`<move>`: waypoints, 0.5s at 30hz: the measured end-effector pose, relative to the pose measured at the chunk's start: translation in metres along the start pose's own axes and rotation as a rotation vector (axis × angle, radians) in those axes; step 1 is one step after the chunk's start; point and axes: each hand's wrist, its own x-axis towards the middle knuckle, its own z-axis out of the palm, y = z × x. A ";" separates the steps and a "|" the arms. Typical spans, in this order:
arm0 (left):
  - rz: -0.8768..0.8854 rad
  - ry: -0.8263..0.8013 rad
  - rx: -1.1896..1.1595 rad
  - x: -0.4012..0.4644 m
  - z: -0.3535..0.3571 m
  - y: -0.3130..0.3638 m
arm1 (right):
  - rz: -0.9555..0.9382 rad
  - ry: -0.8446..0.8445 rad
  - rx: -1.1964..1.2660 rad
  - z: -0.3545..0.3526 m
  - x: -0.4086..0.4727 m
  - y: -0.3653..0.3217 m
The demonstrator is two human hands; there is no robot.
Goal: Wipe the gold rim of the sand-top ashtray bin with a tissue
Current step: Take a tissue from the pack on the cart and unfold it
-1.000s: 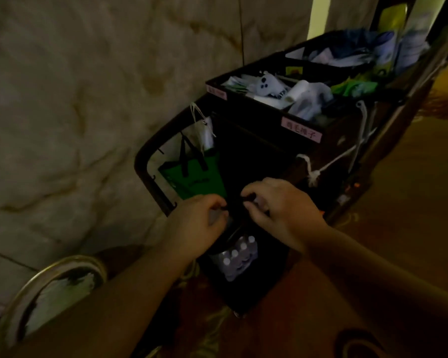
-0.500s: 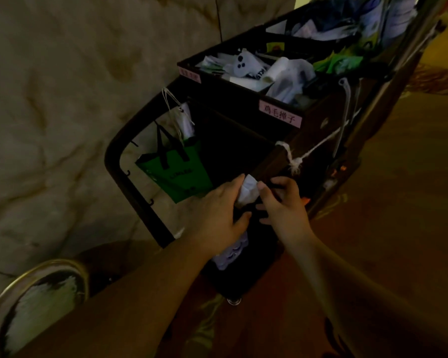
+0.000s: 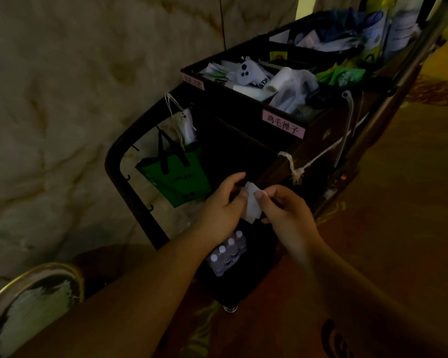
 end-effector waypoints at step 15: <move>0.230 -0.035 0.138 -0.026 -0.061 0.054 | -0.231 -0.293 -0.020 0.007 0.018 -0.062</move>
